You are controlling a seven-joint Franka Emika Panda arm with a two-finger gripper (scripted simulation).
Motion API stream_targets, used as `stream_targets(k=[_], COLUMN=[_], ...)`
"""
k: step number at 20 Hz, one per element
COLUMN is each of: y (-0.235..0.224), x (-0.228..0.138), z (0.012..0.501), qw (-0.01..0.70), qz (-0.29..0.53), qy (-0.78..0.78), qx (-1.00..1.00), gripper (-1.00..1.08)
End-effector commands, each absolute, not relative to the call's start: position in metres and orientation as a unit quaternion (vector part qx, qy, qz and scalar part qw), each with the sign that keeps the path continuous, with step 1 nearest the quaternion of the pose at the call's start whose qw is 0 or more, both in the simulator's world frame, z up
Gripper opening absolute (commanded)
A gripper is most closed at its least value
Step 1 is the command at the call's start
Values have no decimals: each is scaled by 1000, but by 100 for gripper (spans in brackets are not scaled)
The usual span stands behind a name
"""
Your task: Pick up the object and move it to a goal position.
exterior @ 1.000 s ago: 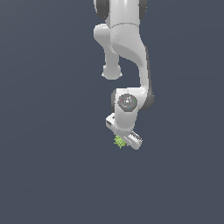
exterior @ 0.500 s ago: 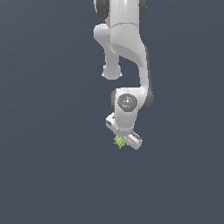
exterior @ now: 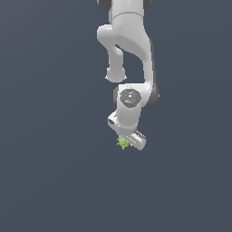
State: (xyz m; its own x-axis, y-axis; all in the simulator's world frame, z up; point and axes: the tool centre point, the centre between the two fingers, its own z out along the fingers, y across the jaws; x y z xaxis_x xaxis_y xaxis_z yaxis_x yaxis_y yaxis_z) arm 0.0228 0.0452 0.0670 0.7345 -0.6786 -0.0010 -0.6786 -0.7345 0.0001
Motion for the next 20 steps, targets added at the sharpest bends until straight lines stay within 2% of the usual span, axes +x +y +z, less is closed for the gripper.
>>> stream_targets(k=[1,20], y=[42,-2], x=[17,-55], z=[80,240], qw=[0,1], qz=[0,1], qy=[364,365], qx=[-931,-931], gripper=[-100,-100])
